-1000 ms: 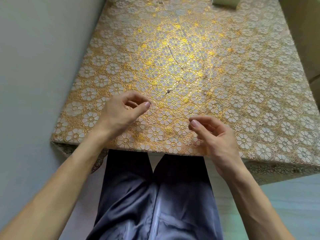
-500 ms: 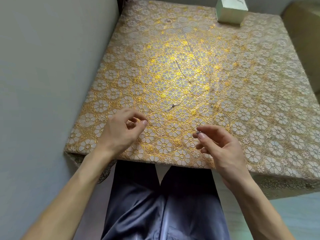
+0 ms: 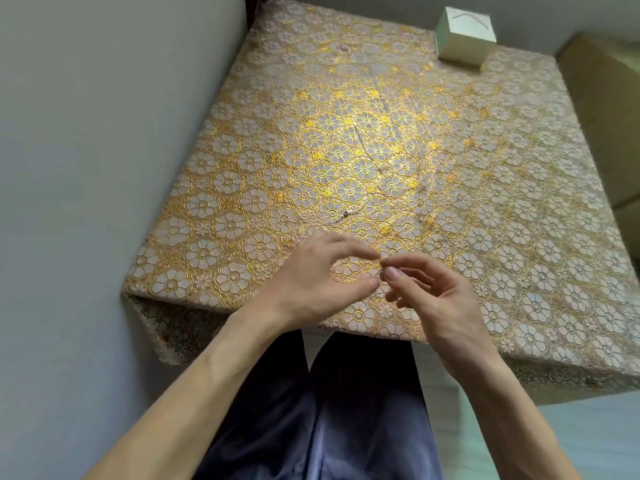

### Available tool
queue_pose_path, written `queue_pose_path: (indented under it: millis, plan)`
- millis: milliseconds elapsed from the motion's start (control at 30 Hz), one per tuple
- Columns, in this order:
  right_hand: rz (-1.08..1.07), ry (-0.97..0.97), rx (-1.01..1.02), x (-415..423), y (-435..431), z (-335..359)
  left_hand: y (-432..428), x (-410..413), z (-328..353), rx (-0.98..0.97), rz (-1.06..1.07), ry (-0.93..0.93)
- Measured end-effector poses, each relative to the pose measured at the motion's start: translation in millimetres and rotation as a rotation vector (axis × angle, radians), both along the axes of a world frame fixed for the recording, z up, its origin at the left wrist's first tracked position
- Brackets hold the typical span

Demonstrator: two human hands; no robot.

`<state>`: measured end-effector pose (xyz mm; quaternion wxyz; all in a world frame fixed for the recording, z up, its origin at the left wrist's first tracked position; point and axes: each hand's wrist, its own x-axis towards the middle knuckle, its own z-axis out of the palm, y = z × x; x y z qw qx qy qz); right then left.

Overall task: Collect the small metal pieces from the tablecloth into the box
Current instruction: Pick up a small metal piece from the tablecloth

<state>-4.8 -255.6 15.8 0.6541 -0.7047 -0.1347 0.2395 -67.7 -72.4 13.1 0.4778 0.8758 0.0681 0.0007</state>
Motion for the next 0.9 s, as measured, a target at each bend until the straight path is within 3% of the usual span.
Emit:
queue_pose_path:
  millis: [133,267,500,900]
  plan:
    - [-0.004,0.001,-0.015,1.0,-2.0,1.7,-4.1,1.2,-7.8,-0.107,0.003,0.012]
    - [-0.029,0.012,-0.022,2.3,-5.0,2.0,8.6,-6.0,-7.2,-0.492,0.079,0.028]
    - [-0.034,-0.002,-0.02,4.3,-2.7,-0.4,28.0,-11.6,-0.1,-0.879,0.263,-0.01]
    - [-0.013,0.011,-0.112,8.0,-10.2,-10.8,48.1,-20.3,-0.7,-1.032,0.378,0.012]
